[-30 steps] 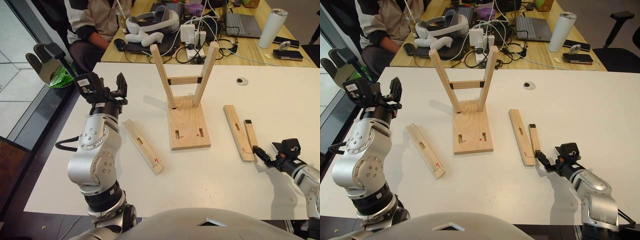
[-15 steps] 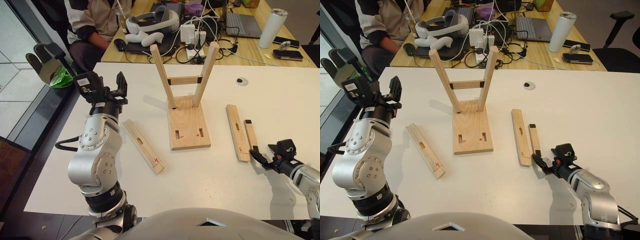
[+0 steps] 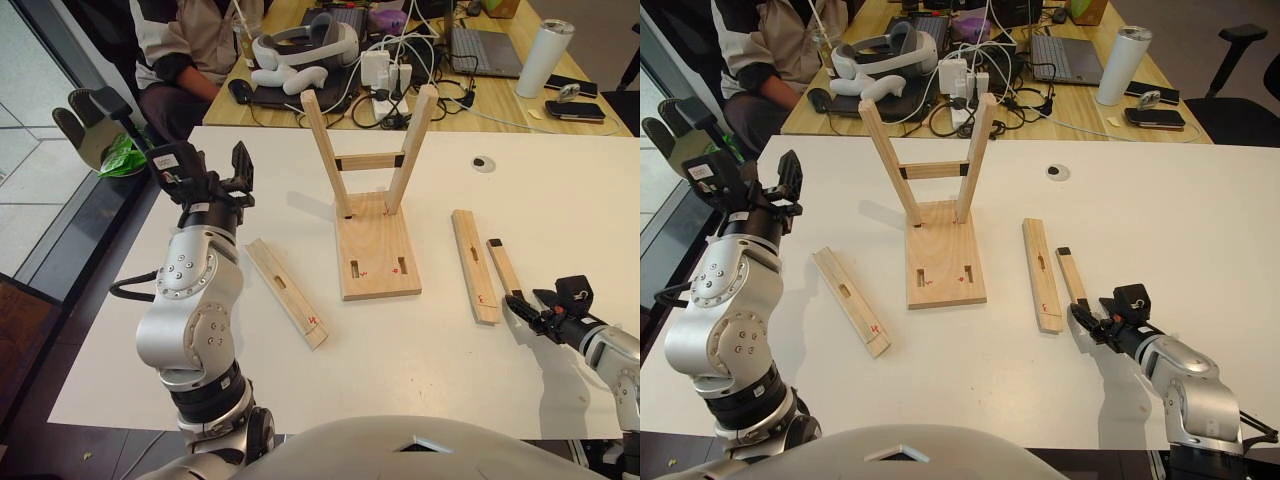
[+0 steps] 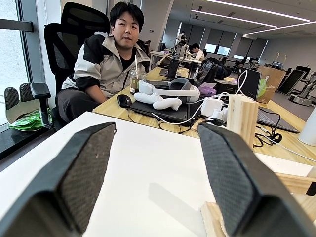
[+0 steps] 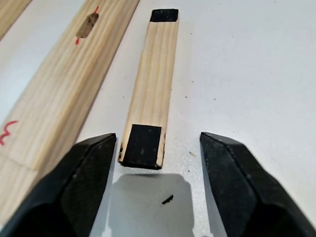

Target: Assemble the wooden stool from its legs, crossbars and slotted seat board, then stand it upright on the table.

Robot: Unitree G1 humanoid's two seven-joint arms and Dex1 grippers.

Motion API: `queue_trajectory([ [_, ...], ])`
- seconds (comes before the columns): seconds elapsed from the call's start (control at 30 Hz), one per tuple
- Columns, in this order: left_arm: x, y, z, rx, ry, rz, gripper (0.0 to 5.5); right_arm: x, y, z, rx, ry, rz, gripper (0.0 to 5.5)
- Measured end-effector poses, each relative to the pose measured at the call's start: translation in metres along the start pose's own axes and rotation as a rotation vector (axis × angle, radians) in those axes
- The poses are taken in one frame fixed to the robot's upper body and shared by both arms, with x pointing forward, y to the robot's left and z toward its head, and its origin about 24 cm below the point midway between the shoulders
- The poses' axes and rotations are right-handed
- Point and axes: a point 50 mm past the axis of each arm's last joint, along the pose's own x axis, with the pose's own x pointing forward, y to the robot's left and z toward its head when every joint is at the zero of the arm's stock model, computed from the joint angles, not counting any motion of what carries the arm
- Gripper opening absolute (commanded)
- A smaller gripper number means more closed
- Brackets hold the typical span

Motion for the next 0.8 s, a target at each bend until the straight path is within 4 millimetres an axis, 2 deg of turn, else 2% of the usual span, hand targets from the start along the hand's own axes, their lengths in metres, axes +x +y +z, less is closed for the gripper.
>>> queue_trajectory([
  [0.3, 0.001, 0.003, 0.002, -0.013, -0.005, 0.014, 3.12, 0.000, 0.002, -0.002, -0.003, 0.014, 0.015, 1.32],
  [0.43, 0.001, 0.004, 0.000, -0.040, 0.017, 0.014, 3.12, 0.001, 0.002, 0.000, 0.000, 0.001, -0.001, 1.30],
  [0.57, -0.005, -0.006, -0.012, -0.129, 0.091, -0.046, 3.12, 0.009, 0.005, 0.008, 0.062, -0.064, -0.073, 1.29],
  [0.67, -0.008, -0.014, -0.016, -0.213, 0.147, -0.125, 3.12, 0.017, 0.018, 0.057, 0.066, -0.283, -0.083, 1.29],
  [0.73, -0.006, -0.022, -0.012, -0.314, 0.182, -0.247, 3.12, 0.014, 0.037, 0.098, 0.033, -0.474, -0.032, 1.29],
  [0.8, -0.005, -0.032, 0.000, -0.412, 0.185, -0.401, 3.12, 0.008, 0.063, 0.125, 0.002, -0.617, 0.070, 1.29],
])
